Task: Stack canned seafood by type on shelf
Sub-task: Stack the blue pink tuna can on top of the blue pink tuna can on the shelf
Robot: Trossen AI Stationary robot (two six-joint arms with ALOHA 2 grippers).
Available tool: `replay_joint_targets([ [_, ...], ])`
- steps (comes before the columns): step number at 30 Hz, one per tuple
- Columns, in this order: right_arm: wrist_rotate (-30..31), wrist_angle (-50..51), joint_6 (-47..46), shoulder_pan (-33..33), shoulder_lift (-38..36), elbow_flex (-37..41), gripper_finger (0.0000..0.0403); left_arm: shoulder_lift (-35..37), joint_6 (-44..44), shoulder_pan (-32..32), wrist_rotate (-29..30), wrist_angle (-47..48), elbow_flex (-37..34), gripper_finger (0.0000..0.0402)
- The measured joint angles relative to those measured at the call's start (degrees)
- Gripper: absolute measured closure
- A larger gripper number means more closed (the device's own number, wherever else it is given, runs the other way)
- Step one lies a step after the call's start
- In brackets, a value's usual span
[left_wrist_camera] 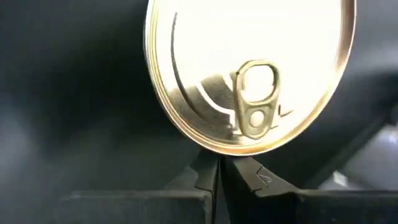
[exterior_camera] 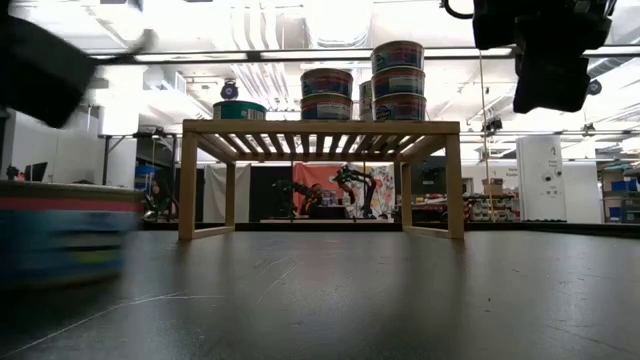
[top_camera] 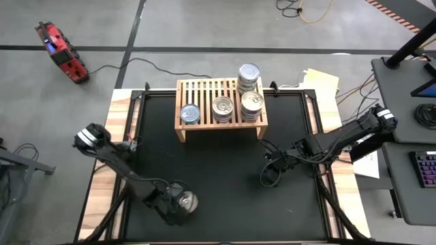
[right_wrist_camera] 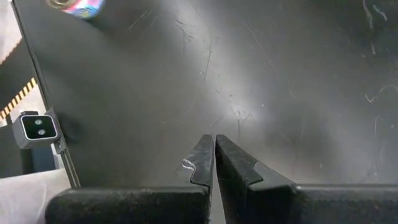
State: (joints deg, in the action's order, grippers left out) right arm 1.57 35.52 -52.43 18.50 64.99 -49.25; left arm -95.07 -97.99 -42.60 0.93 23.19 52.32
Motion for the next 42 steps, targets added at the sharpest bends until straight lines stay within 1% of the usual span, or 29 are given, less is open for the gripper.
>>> replay_joint_targets([
  [1, 0.0, -0.1, 0.3, 0.0, 0.0, 0.0, 0.0394, -1.3, 0.9, 1.0, 1.7, -0.3, 0.8, 0.0401],
  [3, 0.7, -0.4, 0.6, 0.0, 0.0, 0.0, 0.0394, -3.9, 3.4, 3.5, 3.1, -0.1, 2.4, 0.0401],
  [7, 2.9, -3.5, 1.2, 0.0, 0.0, 0.0, 0.0394, -8.0, 12.2, 9.0, 1.9, 0.0, 6.6, 0.0401],
  [12, 3.0, -15.6, 5.8, 0.1, 0.4, 1.3, 0.0394, -8.0, 24.4, 11.7, 0.2, -0.2, 11.8, 0.0401],
  [17, 3.0, -29.8, 9.0, 0.1, 4.3, 3.2, 0.0394, -4.8, 28.9, 12.0, 0.5, 1.2, 13.3, 0.0401],
  [20, 3.1, -33.5, 9.7, 0.1, 8.2, 3.3, 0.0394, -1.8, 30.8, 12.0, 3.7, 1.3, 12.8, 0.0401],
  [26, 2.4, -36.0, 12.0, 0.1, 17.2, 1.2, 0.0394, 7.2, 37.2, 12.1, 16.4, -3.7, 10.7, 0.0402],
  [27, 2.0, -36.3, 12.3, 0.1, 18.5, 0.7, 0.0394, 8.9, 37.9, 12.0, 17.7, -5.5, 9.5, 0.0402],
  [29, 1.5, -38.0, 13.4, -0.1, 21.1, -0.4, 0.0394, 12.3, 39.4, 12.0, 18.1, -10.3, 6.5, 0.0402],
  [31, 1.5, -41.1, 15.0, -0.2, 23.2, -1.3, 0.0394, 15.5, 41.5, 12.0, 18.1, -19.3, 2.1, 0.0402],
  [32, 1.4, -43.2, 16.5, -0.3, 23.9, -2.0, 0.0394, 17.1, 43.2, 12.0, 18.1, -25.2, -0.8, 0.0402],
  [34, 1.5, -45.8, 20.0, -0.3, 25.2, -3.0, 0.0394, 18.9, 46.8, 12.2, 18.2, -40.1, -7.5, 0.0402],
  [36, 1.5, -47.4, 23.7, -0.3, 26.5, -4.5, 0.0394, 20.1, 47.5, 12.6, 19.9, -52.8, -14.5, 0.0402],
  [37, 1.4, -47.8, 25.4, -0.3, 27.2, -5.2, 0.0394, 20.3, 46.0, 12.7, 21.7, -57.7, -17.3, 0.0402],
  [39, 1.4, -47.9, 28.7, -0.4, 28.8, -7.0, 0.0394, 20.9, 40.4, 12.9, 24.7, -64.6, -22.3, 0.0402],
  [42, 1.4, -47.7, 33.3, -0.7, 31.5, -9.8, 0.0394, 21.2, 31.0, 12.8, 25.1, -70.5, -27.3, 0.0402],
])
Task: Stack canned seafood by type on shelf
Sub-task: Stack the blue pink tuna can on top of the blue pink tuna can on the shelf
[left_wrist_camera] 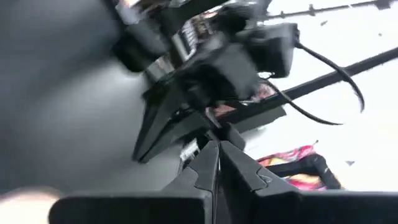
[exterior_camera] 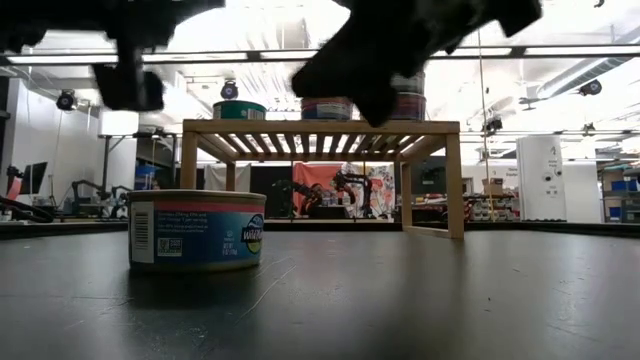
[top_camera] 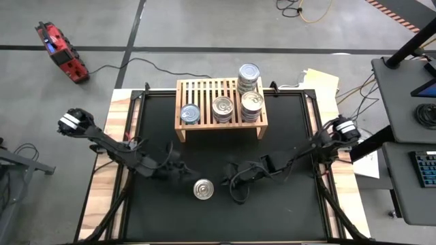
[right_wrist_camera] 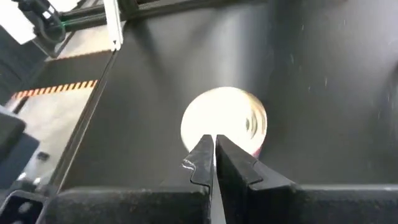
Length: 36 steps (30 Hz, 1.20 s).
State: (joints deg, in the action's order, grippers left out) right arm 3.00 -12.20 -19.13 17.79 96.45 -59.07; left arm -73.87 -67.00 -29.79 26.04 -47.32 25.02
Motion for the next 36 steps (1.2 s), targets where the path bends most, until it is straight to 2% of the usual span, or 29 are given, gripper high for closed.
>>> replay_joint_targets([
  [3, 0.0, -0.1, 3.1, -0.9, 2.6, -2.9, 0.0394, 0.0, -8.5, -0.1, 0.1, 0.4, -2.1, 0.0402],
  [8, 0.0, 0.0, 4.2, -1.8, 7.3, -7.9, 0.0394, 0.0, -10.0, -0.1, 0.4, 7.3, -0.4, 0.0402],
  [14, -0.5, 0.3, 2.8, -1.7, 13.1, -11.9, 0.0394, 0.2, -10.3, -0.2, -1.0, 22.5, 5.1, 0.0402],
  [21, -0.3, 6.8, -1.0, -1.7, 14.4, -12.8, 0.0394, 0.1, -16.1, -0.2, -5.0, 45.4, 11.5, 0.0402],
  [29, 0.0, 9.0, -1.9, -1.7, 14.6, -12.5, 0.0394, 0.1, -13.1, -0.2, -5.3, 47.9, 14.7, 0.0402],
  [32, 0.0, 8.9, -1.9, -1.7, 15.0, -12.4, 0.0394, 0.0, -13.1, -0.3, -2.7, 48.4, 14.7, 0.0402],
  [36, 0.0, 8.8, -1.9, -1.6, 15.1, -12.4, 0.0394, -1.0, -17.6, -0.2, -2.2, 48.5, 14.7, 0.0398],
])
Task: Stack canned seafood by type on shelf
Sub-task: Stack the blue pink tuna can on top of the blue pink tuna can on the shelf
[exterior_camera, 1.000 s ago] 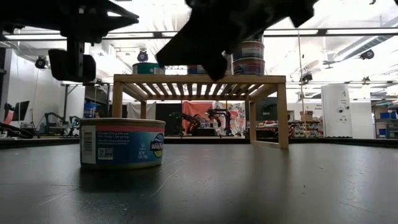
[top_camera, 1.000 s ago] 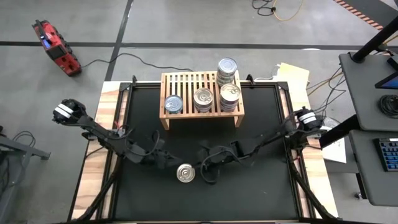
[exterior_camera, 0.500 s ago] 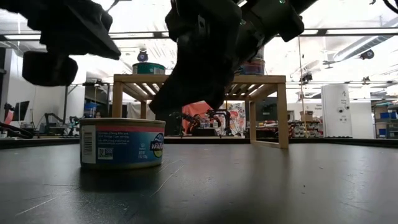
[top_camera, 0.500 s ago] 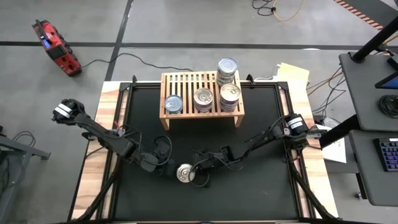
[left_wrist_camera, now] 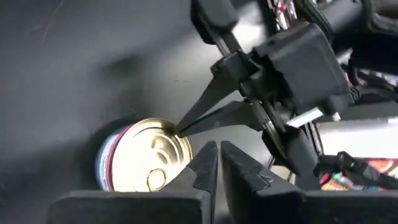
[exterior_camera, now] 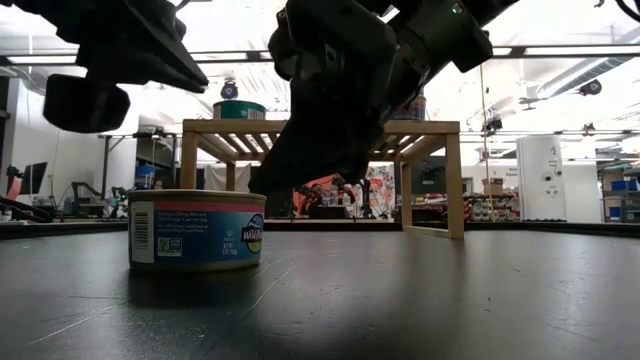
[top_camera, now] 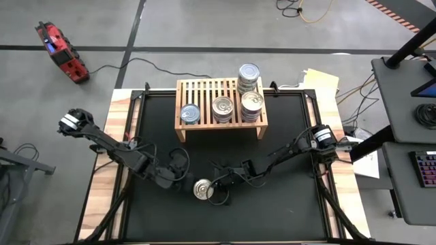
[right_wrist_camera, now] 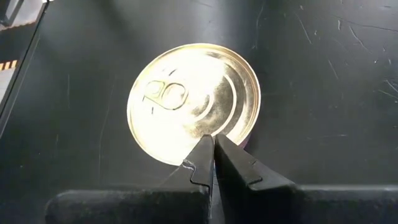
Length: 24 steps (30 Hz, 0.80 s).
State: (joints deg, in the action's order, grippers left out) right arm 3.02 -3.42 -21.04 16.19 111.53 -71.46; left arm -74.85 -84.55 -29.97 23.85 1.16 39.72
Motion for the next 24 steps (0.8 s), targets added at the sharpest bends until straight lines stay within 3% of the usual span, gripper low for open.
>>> replay_joint_targets([
  [5, 0.0, 1.6, -0.4, 0.0, 0.0, 0.0, 0.0394, -0.8, -7.7, 0.0, -1.3, 3.8, 0.0, 0.0373],
  [12, 0.2, 3.4, 0.1, 0.0, -0.1, 0.2, 0.0394, -2.4, -11.7, 0.0, -3.8, 3.9, 0.0, 0.0310],
  [24, -0.1, 4.8, 1.8, 0.0, 0.1, 0.5, 0.0394, -5.5, -13.1, -0.2, -4.3, 3.8, 1.6, 0.0117],
])
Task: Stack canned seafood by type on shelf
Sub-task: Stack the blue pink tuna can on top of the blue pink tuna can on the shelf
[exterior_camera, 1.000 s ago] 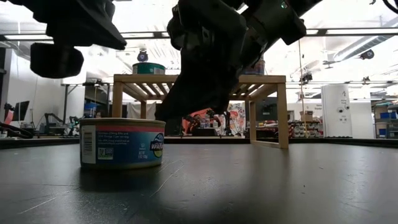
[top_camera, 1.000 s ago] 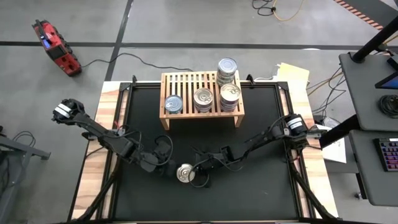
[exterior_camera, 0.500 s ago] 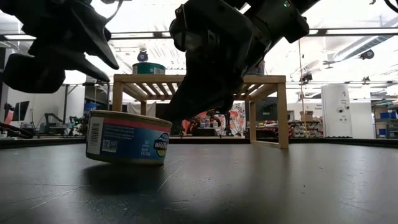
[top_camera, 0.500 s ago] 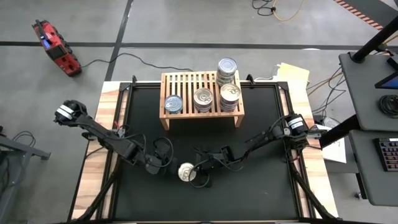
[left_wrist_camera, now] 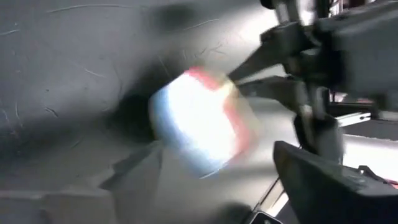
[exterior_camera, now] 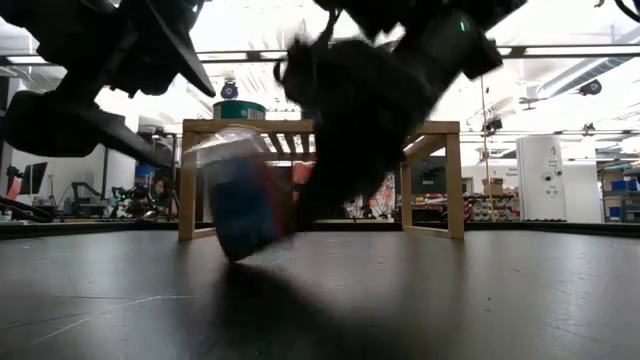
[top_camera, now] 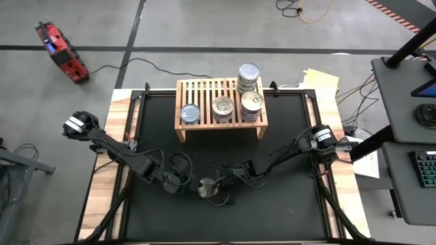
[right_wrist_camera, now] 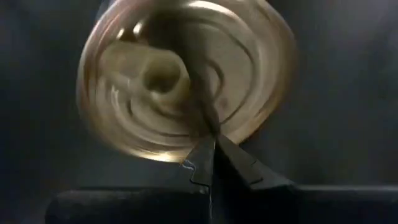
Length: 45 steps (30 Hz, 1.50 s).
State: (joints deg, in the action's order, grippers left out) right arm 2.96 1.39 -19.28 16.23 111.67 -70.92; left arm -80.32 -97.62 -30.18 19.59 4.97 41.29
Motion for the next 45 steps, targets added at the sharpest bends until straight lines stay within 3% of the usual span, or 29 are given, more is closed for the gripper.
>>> replay_joint_targets([
  [5, 0.0, 0.5, 0.2, 0.0, 0.3, 0.7, 0.0394, -1.7, -0.9, 0.0, -1.0, -0.1, 0.1, 0.0059],
  [9, 0.0, 0.4, -0.2, 0.0, 0.1, 0.9, 0.0394, -2.7, -0.3, 0.0, -0.9, -2.9, 0.1, 0.0040],
  [16, 0.0, 0.0, -0.1, 0.0, 0.1, 1.0, 0.0394, -4.5, 3.5, 0.0, -0.7, -9.4, 0.6, 0.0039],
  [27, 0.0, -2.2, 0.9, 0.0, 0.1, 0.9, 0.0394, -10.6, 2.6, 0.2, -0.7, 2.7, 8.6, 0.0039],
  [38, 0.0, -3.4, 1.9, 0.0, 0.0, 0.9, 0.0394, -16.1, 4.3, 0.3, 3.4, 4.1, 13.7, 0.0039],
  [45, 0.0, -3.4, 1.9, 0.0, 0.0, 0.9, 0.0394, -16.5, 5.2, 0.5, 5.0, 10.1, 14.7, 0.0039],
])
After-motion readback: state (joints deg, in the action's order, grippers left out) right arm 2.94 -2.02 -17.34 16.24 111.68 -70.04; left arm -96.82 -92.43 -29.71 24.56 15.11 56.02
